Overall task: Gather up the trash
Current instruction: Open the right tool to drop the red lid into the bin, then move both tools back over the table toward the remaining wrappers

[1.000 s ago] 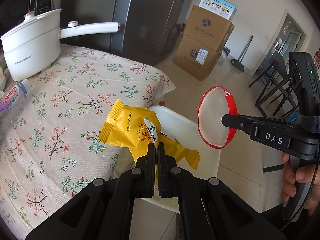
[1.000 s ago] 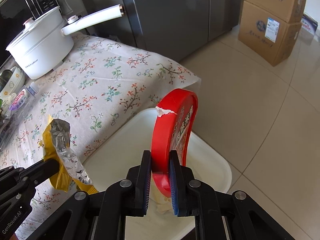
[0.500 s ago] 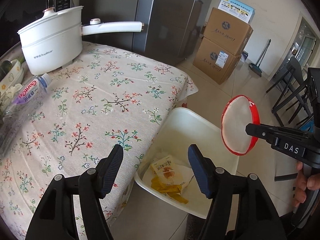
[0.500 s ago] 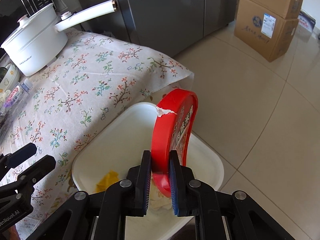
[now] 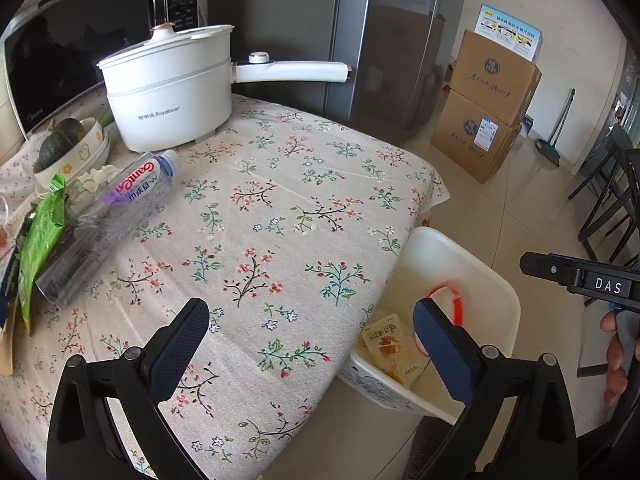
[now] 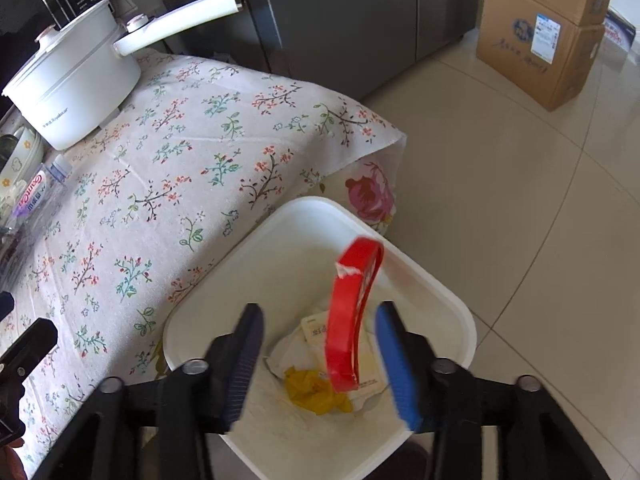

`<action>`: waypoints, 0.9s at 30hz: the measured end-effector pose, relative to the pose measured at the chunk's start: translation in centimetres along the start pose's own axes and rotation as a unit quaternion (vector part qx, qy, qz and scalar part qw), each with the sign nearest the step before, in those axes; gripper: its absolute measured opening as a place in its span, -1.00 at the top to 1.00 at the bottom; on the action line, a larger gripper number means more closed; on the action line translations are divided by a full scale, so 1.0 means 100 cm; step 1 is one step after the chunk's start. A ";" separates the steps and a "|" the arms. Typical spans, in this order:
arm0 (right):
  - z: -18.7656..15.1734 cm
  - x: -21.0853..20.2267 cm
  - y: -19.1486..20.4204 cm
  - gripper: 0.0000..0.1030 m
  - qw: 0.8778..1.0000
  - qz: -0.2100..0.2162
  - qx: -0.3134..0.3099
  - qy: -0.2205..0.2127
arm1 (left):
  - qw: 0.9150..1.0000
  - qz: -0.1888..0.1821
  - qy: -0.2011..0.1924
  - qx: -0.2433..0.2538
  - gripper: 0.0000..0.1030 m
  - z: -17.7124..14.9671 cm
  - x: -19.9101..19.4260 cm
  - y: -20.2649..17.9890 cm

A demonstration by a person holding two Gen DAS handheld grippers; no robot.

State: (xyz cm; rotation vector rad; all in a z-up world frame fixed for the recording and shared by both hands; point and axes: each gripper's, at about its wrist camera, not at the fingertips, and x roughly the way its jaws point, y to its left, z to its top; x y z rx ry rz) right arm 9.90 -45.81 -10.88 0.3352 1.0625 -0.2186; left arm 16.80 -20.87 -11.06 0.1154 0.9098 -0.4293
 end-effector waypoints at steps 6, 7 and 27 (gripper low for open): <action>0.003 -0.002 0.015 -0.31 1.000 0.002 -0.010 0.000 | 1.000 0.013 0.001 -0.011 -1.00 -0.002 -0.007 0.018; 0.004 -0.002 0.018 -0.34 1.000 0.002 -0.012 0.000 | 1.000 0.015 0.001 -0.013 -1.00 -0.002 -0.009 0.021; 0.014 0.013 0.153 -0.57 0.993 0.038 -0.108 -0.008 | 0.980 0.136 -0.016 -0.146 -1.00 -0.032 -0.083 0.222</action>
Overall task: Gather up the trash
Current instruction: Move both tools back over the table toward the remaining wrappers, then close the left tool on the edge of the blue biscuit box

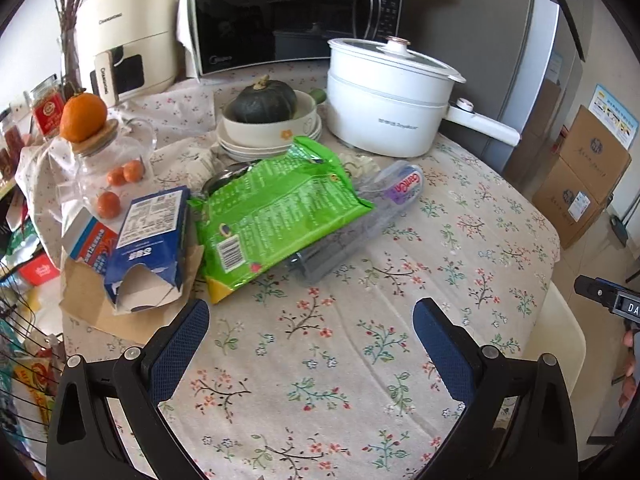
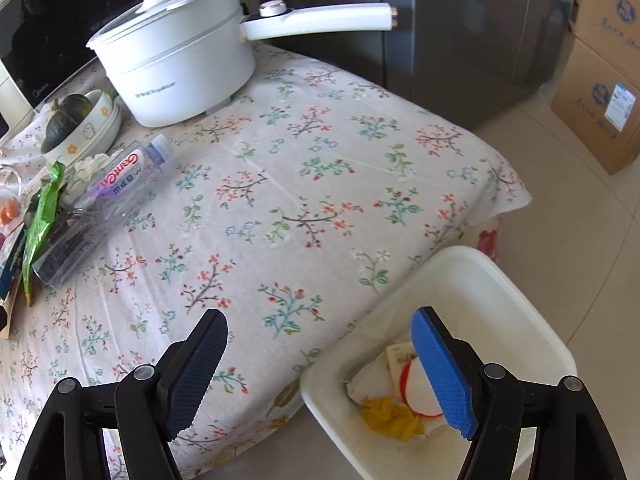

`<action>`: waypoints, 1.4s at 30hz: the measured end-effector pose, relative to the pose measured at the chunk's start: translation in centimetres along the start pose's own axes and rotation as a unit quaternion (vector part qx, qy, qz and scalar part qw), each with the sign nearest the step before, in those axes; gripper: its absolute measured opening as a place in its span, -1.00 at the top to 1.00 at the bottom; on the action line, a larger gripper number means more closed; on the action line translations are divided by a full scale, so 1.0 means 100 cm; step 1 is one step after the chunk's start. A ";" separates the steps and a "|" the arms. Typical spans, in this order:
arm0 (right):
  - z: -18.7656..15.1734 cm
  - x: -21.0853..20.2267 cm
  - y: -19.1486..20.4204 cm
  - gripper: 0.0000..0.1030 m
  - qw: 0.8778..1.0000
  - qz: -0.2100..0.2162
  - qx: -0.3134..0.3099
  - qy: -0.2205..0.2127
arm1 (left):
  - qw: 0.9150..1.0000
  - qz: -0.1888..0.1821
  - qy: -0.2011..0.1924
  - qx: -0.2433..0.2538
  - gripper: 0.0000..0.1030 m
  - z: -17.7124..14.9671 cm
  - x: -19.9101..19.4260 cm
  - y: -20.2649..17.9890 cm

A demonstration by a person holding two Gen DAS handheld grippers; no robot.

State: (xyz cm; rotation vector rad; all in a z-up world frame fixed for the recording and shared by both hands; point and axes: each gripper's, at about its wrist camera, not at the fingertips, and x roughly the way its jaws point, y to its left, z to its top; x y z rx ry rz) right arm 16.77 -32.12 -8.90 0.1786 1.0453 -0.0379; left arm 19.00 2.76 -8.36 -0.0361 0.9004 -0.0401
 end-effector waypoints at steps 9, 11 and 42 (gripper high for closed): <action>0.008 0.029 0.090 -0.59 0.998 0.029 -0.060 0.007 | 0.993 0.061 0.015 -0.098 -0.99 -0.009 0.021 0.129; 0.007 0.037 0.107 -0.59 0.997 0.032 -0.072 0.012 | 0.991 0.065 0.021 -0.117 -0.99 -0.013 0.029 0.148; -0.005 0.063 0.156 -0.59 0.992 0.036 -0.115 0.035 | 0.986 0.030 -0.003 -0.161 0.59 -0.006 0.055 0.174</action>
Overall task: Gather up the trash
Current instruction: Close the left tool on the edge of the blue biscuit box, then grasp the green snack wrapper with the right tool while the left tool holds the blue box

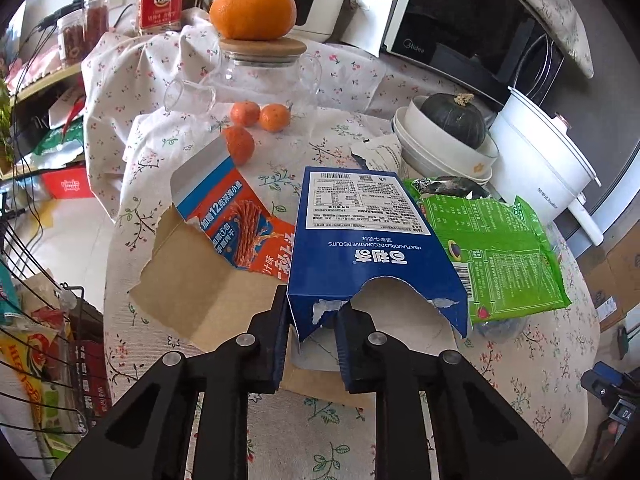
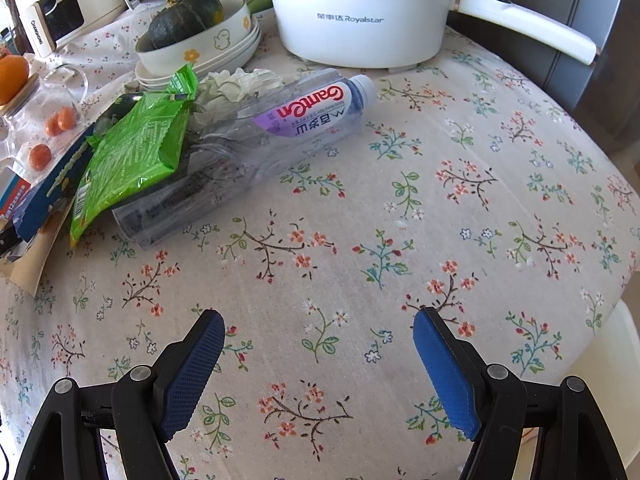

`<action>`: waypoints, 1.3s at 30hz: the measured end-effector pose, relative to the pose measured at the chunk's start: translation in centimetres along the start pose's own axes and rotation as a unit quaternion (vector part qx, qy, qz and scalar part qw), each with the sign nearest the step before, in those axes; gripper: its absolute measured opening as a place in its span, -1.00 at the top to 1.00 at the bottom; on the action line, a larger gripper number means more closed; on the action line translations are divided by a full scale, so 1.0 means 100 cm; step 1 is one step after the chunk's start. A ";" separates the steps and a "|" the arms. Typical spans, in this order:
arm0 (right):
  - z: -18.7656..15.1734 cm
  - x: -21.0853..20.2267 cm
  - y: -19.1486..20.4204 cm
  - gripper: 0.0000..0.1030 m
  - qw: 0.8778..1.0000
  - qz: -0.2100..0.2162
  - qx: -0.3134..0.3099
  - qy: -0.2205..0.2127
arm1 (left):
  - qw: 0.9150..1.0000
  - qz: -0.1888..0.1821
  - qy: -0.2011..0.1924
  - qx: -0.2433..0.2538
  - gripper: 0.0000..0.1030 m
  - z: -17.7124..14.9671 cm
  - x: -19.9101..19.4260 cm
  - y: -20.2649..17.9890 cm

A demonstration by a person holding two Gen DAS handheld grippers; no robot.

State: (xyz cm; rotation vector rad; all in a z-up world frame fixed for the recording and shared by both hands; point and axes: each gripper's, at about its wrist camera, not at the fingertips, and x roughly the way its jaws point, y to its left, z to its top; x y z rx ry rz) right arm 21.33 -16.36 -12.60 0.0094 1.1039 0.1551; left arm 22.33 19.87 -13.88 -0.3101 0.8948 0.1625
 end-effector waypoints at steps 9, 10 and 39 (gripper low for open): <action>0.017 0.002 0.023 -0.59 0.998 0.067 0.012 -0.004 | 1.000 -0.017 -0.010 -0.008 0.67 -0.001 -0.053 0.009; 0.020 0.001 0.028 -0.58 0.998 0.069 0.008 -0.010 | 1.000 -0.026 -0.012 -0.013 0.67 -0.002 -0.058 0.011; 0.123 0.070 0.097 -0.02 0.996 0.071 -0.024 -0.058 | 1.000 0.003 -0.024 0.003 0.67 -0.005 -0.095 0.024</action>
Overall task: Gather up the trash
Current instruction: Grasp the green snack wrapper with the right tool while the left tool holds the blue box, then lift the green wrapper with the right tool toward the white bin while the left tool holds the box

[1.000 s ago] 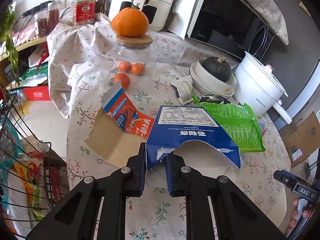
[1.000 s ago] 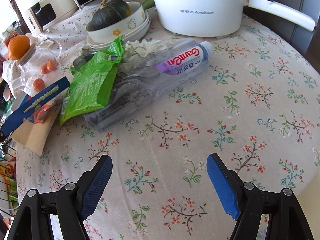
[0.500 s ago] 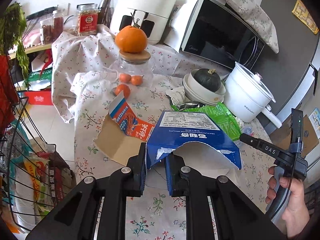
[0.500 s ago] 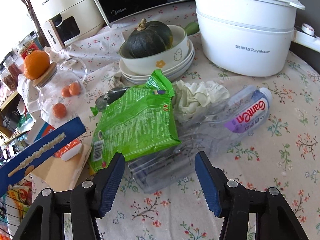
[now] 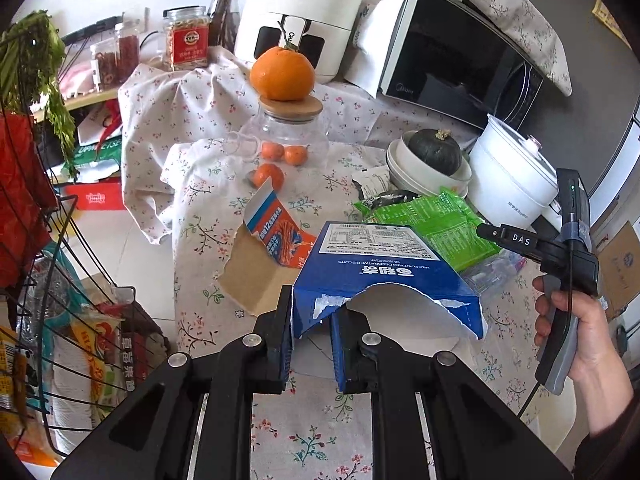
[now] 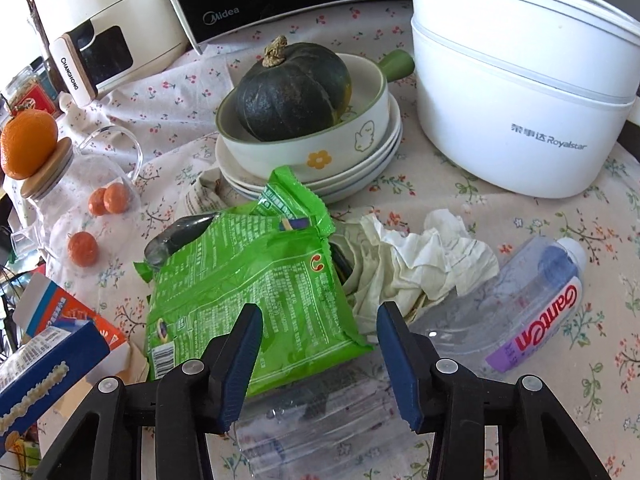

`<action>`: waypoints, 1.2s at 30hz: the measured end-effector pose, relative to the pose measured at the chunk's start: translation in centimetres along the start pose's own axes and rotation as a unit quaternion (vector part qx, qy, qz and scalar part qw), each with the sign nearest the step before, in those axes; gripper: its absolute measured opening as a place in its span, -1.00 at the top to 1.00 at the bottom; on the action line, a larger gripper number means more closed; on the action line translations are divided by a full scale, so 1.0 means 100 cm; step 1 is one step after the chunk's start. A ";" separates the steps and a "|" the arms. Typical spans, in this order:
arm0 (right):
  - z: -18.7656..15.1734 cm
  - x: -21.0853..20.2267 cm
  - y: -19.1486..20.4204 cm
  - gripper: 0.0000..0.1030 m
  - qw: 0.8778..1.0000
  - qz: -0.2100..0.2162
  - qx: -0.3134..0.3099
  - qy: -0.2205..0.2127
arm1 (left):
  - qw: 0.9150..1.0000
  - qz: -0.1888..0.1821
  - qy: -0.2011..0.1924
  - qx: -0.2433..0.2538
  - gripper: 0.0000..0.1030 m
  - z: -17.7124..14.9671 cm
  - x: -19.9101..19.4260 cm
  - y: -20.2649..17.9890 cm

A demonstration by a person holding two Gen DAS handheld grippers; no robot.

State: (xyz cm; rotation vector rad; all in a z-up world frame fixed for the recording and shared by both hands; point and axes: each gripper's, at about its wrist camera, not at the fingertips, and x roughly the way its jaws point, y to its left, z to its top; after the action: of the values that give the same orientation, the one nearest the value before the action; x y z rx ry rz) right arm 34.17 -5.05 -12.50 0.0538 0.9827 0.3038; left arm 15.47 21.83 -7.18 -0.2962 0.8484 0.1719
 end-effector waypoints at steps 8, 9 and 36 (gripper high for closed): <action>0.004 0.024 -0.003 0.08 0.998 -0.001 -0.032 0.047 | 1.000 0.004 0.010 0.007 0.67 0.000 0.007 -0.004; 0.002 0.024 -0.002 0.48 0.998 0.006 -0.039 0.048 | 1.000 0.005 0.010 0.009 0.67 0.000 0.008 -0.006; -0.065 -0.161 -0.038 1.00 0.994 0.027 -0.089 -0.065 | 0.995 -0.045 -0.038 0.080 0.67 -0.019 -0.033 -0.089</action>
State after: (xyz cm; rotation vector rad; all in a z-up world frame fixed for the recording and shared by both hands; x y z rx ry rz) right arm 21.36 -13.75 -3.74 -0.0614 0.8220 0.4314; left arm 14.29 12.71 -4.18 -0.1754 0.7678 0.0306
